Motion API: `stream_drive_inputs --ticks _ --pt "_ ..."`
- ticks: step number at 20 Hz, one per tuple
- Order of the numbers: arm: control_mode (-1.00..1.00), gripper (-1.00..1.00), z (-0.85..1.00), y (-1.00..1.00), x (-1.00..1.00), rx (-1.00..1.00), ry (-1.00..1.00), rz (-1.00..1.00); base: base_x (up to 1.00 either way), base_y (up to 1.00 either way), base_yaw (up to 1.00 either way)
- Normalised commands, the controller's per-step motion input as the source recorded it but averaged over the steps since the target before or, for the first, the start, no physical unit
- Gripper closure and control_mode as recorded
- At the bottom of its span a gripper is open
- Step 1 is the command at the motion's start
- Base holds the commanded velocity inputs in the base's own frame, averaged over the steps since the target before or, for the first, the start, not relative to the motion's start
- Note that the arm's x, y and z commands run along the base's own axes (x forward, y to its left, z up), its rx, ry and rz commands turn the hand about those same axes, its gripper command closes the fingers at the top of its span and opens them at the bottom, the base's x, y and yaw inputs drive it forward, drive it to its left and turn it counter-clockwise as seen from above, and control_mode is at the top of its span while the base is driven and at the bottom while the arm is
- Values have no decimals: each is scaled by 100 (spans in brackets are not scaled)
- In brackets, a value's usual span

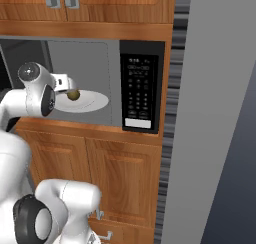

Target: Retrieve the reheated potato from the microwave, then place the potato, cheese, and condiment on the cutting board.

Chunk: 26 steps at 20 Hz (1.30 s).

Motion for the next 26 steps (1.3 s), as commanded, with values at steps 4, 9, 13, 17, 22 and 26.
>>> stream_drive_inputs --ticks 4,9,13,17,22,26 --pt "-100 -100 -21 0 34 3 0 -1 0 0 0" --pt "-100 -100 -18 3 31 1 0 -2 0 0 0" --pt "-100 -100 -5 6 39 0 0 -4 0 0 0" --pt "-100 -100 0 13 39 0 0 -1 0 0 0" --pt "-100 -100 -8 13 26 0 2 0 0 0 0" --pt "-100 -100 -18 10 19 0 5 0 0 0 0"
